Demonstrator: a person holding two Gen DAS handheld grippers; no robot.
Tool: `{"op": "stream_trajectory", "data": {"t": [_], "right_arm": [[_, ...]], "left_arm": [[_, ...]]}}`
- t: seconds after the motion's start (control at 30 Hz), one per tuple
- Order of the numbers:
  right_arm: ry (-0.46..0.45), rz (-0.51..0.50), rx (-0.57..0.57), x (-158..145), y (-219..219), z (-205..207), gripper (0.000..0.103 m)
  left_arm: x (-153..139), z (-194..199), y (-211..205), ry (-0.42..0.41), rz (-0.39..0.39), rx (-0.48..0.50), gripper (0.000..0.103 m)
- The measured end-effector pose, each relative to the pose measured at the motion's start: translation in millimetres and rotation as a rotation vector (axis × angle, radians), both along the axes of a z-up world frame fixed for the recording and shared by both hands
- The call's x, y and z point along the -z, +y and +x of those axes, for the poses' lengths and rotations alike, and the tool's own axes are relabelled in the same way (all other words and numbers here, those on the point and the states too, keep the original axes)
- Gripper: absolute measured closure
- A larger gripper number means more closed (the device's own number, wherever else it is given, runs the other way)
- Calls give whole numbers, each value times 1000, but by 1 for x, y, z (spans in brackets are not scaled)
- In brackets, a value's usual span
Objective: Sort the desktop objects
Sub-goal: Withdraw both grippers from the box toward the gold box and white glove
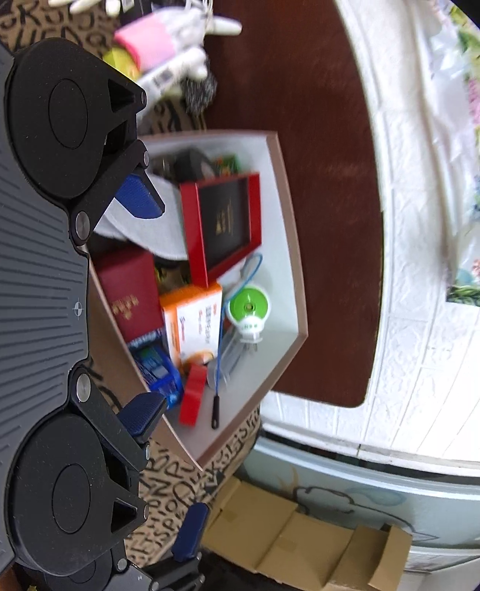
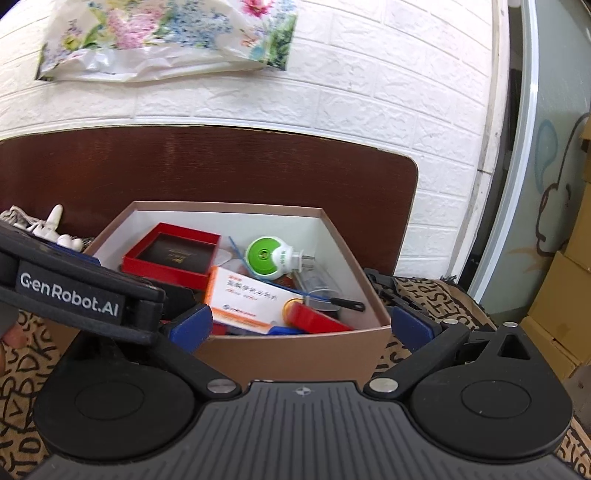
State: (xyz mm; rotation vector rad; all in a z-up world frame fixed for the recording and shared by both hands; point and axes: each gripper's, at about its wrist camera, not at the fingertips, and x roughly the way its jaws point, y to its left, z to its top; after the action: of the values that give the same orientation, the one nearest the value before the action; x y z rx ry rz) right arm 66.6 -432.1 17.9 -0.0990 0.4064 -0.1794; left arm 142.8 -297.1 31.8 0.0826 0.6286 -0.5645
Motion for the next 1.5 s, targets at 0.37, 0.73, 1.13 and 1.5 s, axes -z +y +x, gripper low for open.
{"op": "stream_trajectory", "data": {"t": [0.37, 0.73, 1.13, 1.5], "right_arm": [[-7, 62, -37, 9, 36, -27, 0], [53, 161, -80, 30, 84, -35, 0], [174, 241, -168, 65, 149, -28, 0], [186, 233, -311, 74, 193, -5, 1]], "left_arm": [[4, -38, 42, -29, 10, -64, 0], [27, -52, 108, 59, -18, -170, 0], [57, -50, 183, 181, 1, -322, 0], [73, -39, 242, 197, -29, -422, 0]]}}
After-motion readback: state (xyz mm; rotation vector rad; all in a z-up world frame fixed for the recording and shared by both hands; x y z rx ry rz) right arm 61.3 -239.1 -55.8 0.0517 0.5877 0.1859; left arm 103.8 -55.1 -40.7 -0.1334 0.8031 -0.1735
